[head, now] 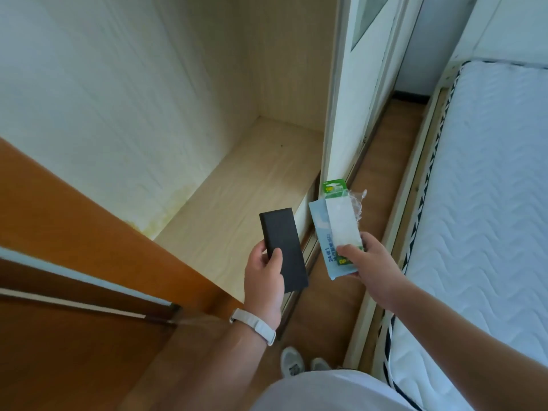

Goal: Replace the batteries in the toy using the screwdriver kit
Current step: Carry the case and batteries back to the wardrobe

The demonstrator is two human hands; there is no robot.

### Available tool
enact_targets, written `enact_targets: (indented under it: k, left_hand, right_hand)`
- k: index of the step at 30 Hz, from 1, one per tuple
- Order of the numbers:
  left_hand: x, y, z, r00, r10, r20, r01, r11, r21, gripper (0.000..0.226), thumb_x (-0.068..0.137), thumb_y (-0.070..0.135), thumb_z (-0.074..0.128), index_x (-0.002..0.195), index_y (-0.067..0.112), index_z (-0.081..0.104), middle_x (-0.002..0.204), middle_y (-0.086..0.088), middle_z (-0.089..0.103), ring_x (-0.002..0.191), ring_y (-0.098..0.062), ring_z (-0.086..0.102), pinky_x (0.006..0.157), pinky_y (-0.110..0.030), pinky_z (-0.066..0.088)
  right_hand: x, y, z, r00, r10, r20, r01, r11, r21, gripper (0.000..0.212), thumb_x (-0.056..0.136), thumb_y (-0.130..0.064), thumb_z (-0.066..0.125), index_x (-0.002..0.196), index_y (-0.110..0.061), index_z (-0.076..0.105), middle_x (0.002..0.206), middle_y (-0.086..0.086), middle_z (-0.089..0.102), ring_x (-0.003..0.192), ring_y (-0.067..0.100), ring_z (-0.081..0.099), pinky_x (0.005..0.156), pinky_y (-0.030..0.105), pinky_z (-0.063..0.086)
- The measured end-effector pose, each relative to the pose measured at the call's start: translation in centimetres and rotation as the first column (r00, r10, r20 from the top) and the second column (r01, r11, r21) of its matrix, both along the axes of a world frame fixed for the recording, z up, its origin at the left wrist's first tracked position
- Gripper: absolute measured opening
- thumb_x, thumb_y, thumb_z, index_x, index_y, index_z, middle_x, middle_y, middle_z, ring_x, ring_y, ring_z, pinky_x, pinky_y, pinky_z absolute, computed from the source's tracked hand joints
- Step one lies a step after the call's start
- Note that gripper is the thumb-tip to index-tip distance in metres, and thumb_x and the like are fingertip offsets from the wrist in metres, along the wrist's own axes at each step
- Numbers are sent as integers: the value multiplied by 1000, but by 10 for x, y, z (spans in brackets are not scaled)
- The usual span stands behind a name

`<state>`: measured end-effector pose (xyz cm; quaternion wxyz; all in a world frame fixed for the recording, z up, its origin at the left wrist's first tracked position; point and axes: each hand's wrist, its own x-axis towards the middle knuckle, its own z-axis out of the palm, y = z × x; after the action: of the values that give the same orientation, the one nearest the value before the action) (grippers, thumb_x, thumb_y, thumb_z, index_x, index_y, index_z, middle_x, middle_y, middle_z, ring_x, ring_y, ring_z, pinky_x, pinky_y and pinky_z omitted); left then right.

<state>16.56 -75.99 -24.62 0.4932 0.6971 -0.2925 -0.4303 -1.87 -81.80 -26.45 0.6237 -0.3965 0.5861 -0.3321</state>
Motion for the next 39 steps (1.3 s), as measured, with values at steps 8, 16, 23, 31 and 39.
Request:
enact_targets:
  k: [8, 16, 23, 31, 39]
  left_hand:
    - [4, -18, -16, 994, 53, -94, -50, 998, 29, 26, 106, 28, 47, 131, 29, 54, 111, 16, 61, 100, -2, 57, 72, -20, 49]
    - [3, -59, -31, 978, 147, -150, -136, 987, 81, 22, 106, 24, 45, 122, 32, 59, 109, 11, 67, 105, -16, 63, 89, -39, 56]
    - [2, -127, -51, 944, 311, -110, -292, 944, 156, 22, 106, 30, 46, 123, 34, 58, 118, 6, 65, 109, -18, 62, 95, -44, 54]
    - [-9, -202, -59, 844, 495, -206, -471, 868, 154, 20, 103, 23, 55, 119, 30, 65, 115, -3, 72, 107, -27, 70, 91, -54, 57]
    - [-17, -222, -76, 763, 608, -220, -602, 792, 100, 19, 102, 20, 55, 117, 29, 65, 113, -6, 73, 102, -25, 72, 87, -49, 59]
  right_hand:
    - [14, -17, -1, 1000, 13, -8, -13, 1000, -2, 28, 87, -25, 72, 111, -26, 57, 108, 4, 70, 96, 21, 71, 84, 46, 60]
    - [15, -71, -10, 996, 88, -8, -88, 996, 34, 25, 88, -22, 71, 110, -25, 60, 105, 3, 73, 90, 20, 73, 83, 45, 60]
    - [24, -171, -31, 956, 292, 17, -293, 955, 51, 29, 87, -26, 72, 113, -26, 59, 104, 1, 73, 89, 17, 73, 82, 41, 61]
    - [30, -292, -28, 799, 601, -39, -600, 800, 35, 37, 87, -26, 71, 121, -23, 57, 105, 1, 72, 93, 18, 72, 82, 41, 59]
    - [43, -337, -39, 674, 734, -85, -733, 679, 51, 36, 86, -26, 69, 120, -22, 57, 104, 1, 72, 94, 19, 71, 85, 44, 58]
